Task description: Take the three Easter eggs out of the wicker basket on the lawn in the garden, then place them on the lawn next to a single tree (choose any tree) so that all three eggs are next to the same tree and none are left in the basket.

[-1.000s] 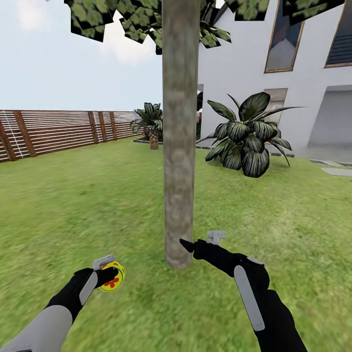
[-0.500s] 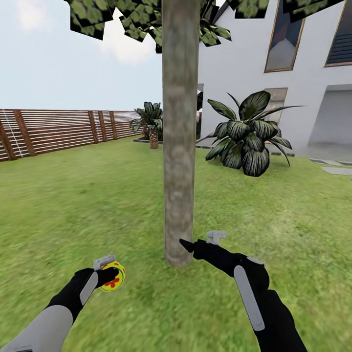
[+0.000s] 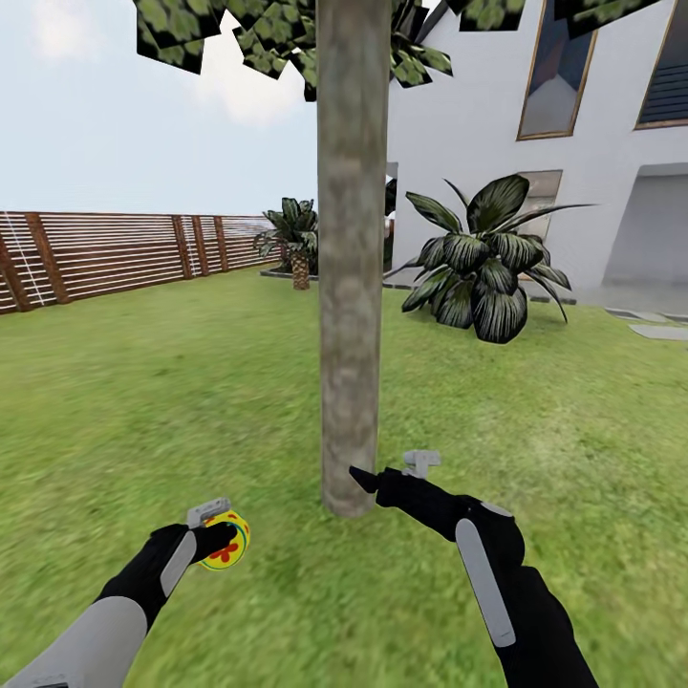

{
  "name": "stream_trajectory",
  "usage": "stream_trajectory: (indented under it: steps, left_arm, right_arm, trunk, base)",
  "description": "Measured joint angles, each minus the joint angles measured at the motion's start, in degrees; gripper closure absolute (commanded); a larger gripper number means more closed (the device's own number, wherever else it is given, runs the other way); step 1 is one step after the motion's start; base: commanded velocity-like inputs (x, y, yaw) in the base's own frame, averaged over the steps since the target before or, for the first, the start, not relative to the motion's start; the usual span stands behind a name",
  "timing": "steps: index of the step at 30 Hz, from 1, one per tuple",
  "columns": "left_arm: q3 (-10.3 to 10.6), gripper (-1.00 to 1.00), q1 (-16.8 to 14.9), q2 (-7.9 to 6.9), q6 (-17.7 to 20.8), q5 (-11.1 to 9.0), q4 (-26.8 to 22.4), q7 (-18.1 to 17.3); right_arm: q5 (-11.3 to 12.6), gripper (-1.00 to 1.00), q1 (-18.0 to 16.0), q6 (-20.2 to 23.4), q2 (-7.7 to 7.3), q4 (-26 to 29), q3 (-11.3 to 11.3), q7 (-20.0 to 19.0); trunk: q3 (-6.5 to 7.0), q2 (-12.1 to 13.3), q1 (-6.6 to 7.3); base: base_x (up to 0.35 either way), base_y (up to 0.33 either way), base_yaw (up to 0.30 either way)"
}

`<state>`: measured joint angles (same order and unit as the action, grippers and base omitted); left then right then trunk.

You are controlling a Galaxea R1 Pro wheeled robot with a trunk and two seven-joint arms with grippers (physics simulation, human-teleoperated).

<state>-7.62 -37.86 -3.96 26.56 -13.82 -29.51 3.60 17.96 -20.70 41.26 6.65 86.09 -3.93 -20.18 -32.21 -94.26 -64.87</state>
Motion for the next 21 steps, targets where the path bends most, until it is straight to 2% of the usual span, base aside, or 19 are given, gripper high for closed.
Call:
stream_trajectory:
  steps: [10, 15, 21]
  left_arm:
    - [0.1, 1.00, 0.0, 0.22, 0.0, 0.0, 0.0, 0.0]
    - [1.8, 1.00, 0.0, 0.18, 0.0, -0.1, 0.0, 0.0]
    - [2.0, 1.00, 0.0, 0.17, 0.0, -0.1, 0.0, -0.1]
  right_arm:
    - [0.0, -1.00, 0.0, 0.0, 0.00, 0.0, 0.0, -0.1]
    - [0.1, -1.00, 0.0, 0.0, 0.00, 0.0, 0.1, -0.1]
    - [0.1, -1.00, 0.0, -1.1, -0.06, 0.0, 0.1, 0.0]
  trunk:
    - [-1.80, -4.0, -2.20]
    - [-2.69, -6.0, -3.30]
    - [-3.77, -8.4, -4.61]
  base:
    - [0.000, 0.000, 0.000]
    - [0.000, 0.000, 0.000]
    - [0.000, 0.000, 0.000]
